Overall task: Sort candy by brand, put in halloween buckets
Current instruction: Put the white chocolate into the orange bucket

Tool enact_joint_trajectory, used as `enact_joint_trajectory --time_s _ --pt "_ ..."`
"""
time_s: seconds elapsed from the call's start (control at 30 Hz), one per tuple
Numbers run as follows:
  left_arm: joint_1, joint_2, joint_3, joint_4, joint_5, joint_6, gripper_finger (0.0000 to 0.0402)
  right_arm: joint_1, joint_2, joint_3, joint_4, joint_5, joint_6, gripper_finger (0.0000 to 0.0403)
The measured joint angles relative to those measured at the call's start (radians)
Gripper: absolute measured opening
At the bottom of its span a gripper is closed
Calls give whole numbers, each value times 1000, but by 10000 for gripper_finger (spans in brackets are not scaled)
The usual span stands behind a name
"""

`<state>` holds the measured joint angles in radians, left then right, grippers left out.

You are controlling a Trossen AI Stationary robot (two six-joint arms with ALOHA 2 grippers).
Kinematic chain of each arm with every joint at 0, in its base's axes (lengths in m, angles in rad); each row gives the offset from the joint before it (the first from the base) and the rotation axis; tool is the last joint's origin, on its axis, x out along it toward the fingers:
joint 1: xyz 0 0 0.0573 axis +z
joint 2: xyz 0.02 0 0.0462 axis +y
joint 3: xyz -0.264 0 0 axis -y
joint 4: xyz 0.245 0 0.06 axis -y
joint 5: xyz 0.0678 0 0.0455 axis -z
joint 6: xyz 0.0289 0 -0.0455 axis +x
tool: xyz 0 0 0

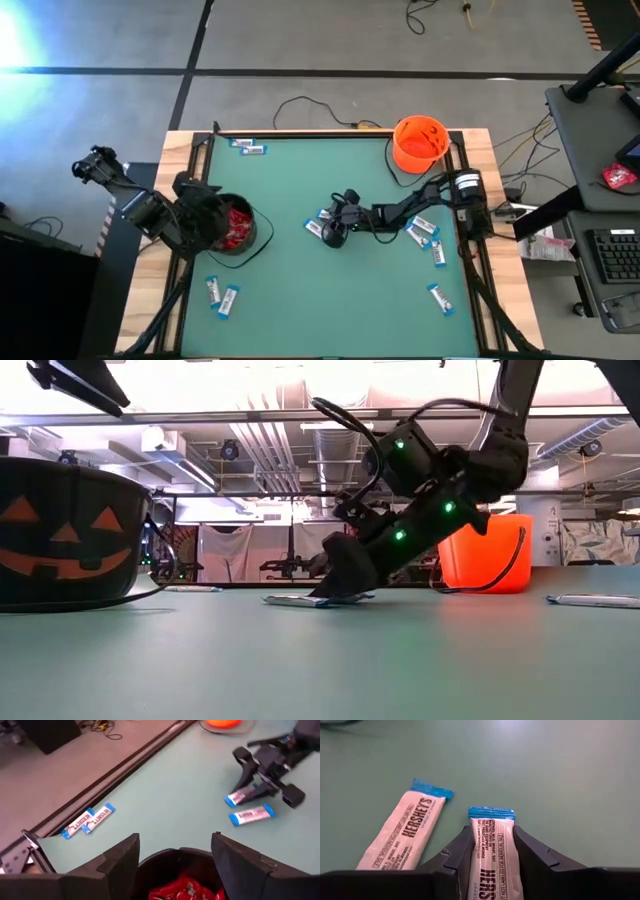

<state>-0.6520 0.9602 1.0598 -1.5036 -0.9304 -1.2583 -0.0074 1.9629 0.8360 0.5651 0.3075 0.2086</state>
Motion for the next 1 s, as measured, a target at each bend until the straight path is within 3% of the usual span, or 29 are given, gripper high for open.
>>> enact_joint_trajectory --time_s 0.1,0.27,0.4,0.5,0.67,0.77,1.0 --pt "35 0 -4 71 0 35 228 -3 -149 7 -202 -4 -2 112" --pt "175 2 -10 360 8 302 217 -52 -454 67 -542 84 -60 107" --pt "339 17 -10 640 111 575 196 -179 -631 126 -922 162 -57 110" --pt "448 37 -10 828 143 742 176 -338 -721 159 -1075 194 -74 109" --pt "603 79 -10 1113 133 947 136 -625 -741 167 -1172 179 -104 109" --pt "683 114 -10 1246 134 1012 110 -771 -719 187 -1153 116 -101 109" --pt "739 212 -10 1472 137 1072 50 -944 -599 190 -1186 -36 7 110"
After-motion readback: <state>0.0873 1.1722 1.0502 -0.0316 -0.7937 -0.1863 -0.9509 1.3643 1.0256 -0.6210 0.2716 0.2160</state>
